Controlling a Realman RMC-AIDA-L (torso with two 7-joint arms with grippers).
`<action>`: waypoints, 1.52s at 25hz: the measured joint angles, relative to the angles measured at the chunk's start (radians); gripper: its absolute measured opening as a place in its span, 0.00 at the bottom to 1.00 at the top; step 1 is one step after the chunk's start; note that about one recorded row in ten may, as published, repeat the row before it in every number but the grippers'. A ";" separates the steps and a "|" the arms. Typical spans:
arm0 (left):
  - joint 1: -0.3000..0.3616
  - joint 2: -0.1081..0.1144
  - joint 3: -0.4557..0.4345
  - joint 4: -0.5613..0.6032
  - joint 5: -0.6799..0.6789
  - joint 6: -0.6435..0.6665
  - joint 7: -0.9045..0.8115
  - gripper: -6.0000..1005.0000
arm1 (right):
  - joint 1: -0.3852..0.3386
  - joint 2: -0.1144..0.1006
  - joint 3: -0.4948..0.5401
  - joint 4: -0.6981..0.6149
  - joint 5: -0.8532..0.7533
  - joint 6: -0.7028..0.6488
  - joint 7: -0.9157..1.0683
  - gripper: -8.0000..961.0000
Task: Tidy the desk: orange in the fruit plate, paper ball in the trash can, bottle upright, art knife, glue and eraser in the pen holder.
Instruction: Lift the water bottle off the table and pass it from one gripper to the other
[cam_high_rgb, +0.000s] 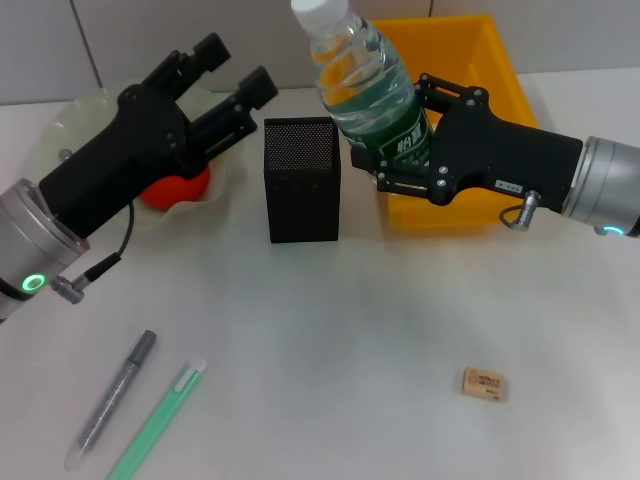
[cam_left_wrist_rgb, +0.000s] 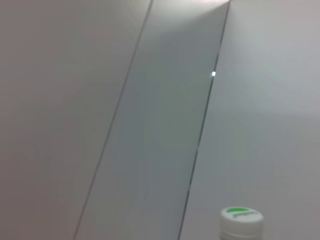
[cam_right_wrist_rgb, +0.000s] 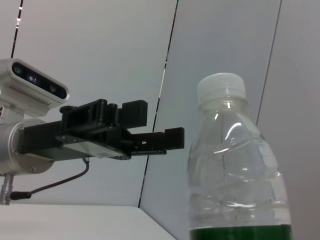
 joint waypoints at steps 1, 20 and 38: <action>-0.003 0.000 0.006 0.000 -0.001 0.000 0.000 0.83 | 0.004 0.000 0.000 0.004 0.000 0.001 0.000 0.78; -0.049 0.000 0.057 -0.001 -0.040 -0.013 -0.023 0.83 | 0.034 0.002 -0.129 0.026 0.055 0.080 0.000 0.78; -0.063 0.000 0.170 0.003 -0.163 -0.048 -0.008 0.83 | 0.042 0.003 -0.203 0.010 0.103 0.104 0.000 0.78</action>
